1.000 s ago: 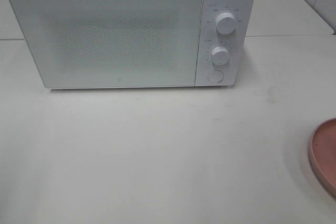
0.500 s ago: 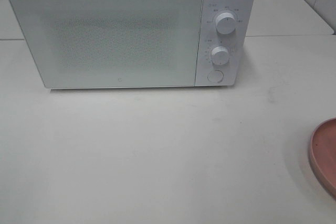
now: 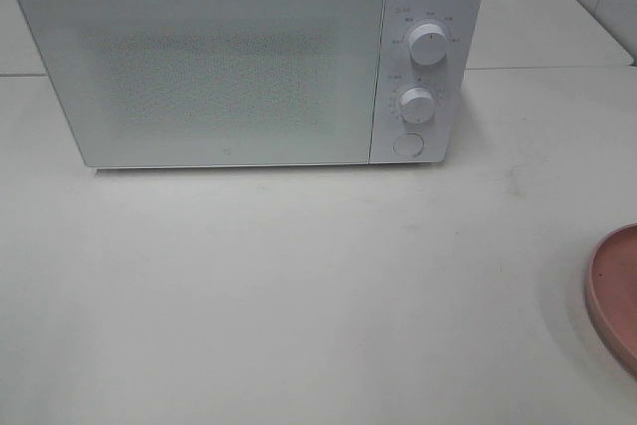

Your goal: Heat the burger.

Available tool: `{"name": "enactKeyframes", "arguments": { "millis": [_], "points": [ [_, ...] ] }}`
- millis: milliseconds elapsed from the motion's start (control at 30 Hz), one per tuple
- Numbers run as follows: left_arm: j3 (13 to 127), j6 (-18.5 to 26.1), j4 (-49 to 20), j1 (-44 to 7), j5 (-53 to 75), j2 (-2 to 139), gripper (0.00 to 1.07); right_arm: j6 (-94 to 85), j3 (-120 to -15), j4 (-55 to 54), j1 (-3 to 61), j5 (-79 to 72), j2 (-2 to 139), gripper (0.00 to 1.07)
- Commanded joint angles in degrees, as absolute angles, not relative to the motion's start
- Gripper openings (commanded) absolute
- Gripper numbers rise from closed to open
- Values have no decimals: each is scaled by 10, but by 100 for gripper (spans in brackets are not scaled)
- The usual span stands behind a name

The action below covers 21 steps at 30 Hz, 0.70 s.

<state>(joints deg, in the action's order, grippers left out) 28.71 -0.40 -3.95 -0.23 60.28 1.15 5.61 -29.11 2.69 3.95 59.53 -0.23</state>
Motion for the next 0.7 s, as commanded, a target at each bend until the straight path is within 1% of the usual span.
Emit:
{"name": "enactKeyframes", "arguments": {
  "millis": [33,700],
  "points": [
    [286,0,-46,-5,593,11,101,60,-290,26,35,595,-15,75],
    [286,0,-46,-5,593,11,101,60,-290,26,35,595,-15,75]
  ]
}}
